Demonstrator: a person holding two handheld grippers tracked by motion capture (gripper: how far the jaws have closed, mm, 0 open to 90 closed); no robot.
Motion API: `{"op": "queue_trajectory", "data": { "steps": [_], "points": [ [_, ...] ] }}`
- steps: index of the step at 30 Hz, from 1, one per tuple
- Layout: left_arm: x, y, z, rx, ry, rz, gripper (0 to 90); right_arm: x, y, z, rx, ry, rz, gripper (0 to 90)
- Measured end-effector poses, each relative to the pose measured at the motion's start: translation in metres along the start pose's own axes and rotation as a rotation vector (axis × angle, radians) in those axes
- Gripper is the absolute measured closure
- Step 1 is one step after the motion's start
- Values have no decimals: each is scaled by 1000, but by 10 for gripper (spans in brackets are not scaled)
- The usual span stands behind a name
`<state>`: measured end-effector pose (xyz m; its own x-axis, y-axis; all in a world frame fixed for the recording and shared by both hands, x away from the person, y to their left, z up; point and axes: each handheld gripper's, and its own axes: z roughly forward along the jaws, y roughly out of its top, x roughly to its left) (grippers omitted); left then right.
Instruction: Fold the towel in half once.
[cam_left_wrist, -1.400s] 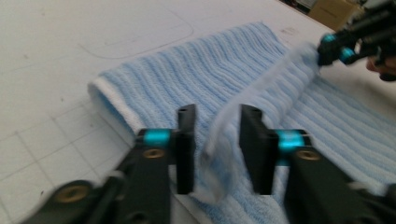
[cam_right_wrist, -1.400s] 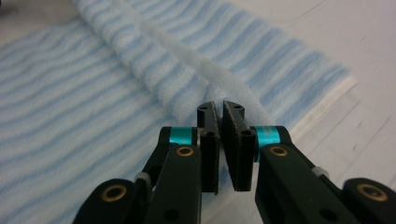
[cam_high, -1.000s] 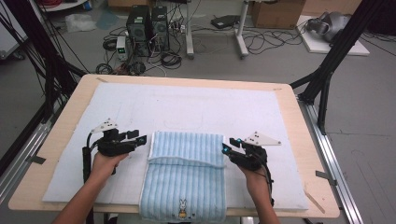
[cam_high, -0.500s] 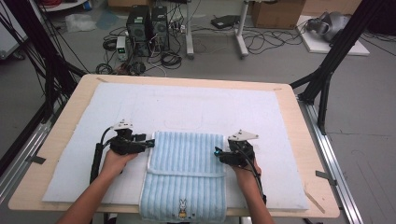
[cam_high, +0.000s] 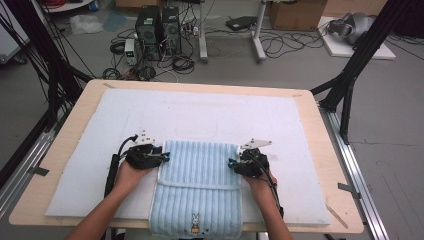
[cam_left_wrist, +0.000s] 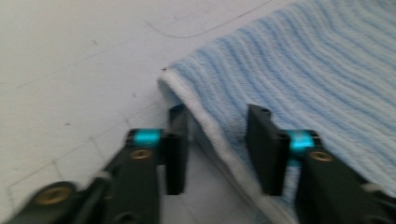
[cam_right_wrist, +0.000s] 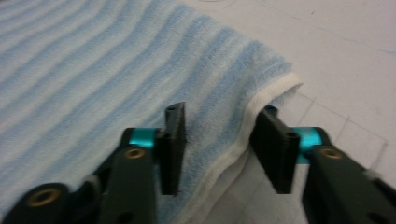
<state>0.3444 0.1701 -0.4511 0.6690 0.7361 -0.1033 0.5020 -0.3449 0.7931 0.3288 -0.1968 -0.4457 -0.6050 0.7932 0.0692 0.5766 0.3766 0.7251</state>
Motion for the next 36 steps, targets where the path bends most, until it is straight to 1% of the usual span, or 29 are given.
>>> {"op": "queue_trajectory", "data": {
  "steps": [1,2,4,5,7,8,10,11,17,18,19,20,23,25,27,28,29,30,31,33,35,36],
  "points": [
    [0,0,1,-1,-29,-11,780,0,0,0,0,7,11,659],
    [-1,0,1,3,-27,-14,840,0,0,0,-1,25,19,721],
    [1,0,1,2,-39,-37,852,0,0,0,-5,62,40,817],
    [2,0,2,-3,-46,-53,853,0,-1,1,-6,66,34,825],
    [4,1,2,-7,-55,-75,855,0,0,1,-9,70,30,830],
    [5,1,2,-11,-53,-78,856,-1,0,1,-15,70,31,833],
    [7,4,3,-25,-51,-91,857,-1,1,1,-27,57,24,836],
    [9,6,4,-22,-52,-98,857,-1,3,1,-29,49,21,836],
    [23,25,8,-36,-28,-99,857,-10,17,8,-64,21,19,837],
    [26,26,10,-58,-19,-102,857,-11,19,9,-71,18,21,836],
    [29,27,11,-69,-17,-105,857,-12,22,9,-79,15,22,836],
    [32,29,14,-59,-13,-104,857,-13,25,10,-92,9,18,837],
    [38,33,18,-82,-6,-114,857,-16,34,12,-117,-10,18,836],
    [42,38,19,-105,5,-121,856,-19,39,15,-126,-18,28,836],
    [47,42,21,-106,10,-128,857,-23,45,20,-129,-28,42,836],
    [49,43,22,-115,13,-138,856,-24,46,22,-131,-32,39,836],
    [51,45,23,-110,15,-136,856,-25,49,25,-129,-41,43,836],
    [51,46,25,-116,18,-130,856,-26,51,27,-130,-50,42,836],
    [52,47,25,-135,29,-123,856,-27,52,29,-130,-60,43,836],
    [53,47,28,-154,38,-127,856,-30,56,32,-141,-79,46,835],
    [56,46,31,-137,45,-142,856,-32,59,35,-150,-86,56,834],
    [58,47,32,-126,41,-148,856,-32,61,36,-159,-92,50,834]
  ]
}}
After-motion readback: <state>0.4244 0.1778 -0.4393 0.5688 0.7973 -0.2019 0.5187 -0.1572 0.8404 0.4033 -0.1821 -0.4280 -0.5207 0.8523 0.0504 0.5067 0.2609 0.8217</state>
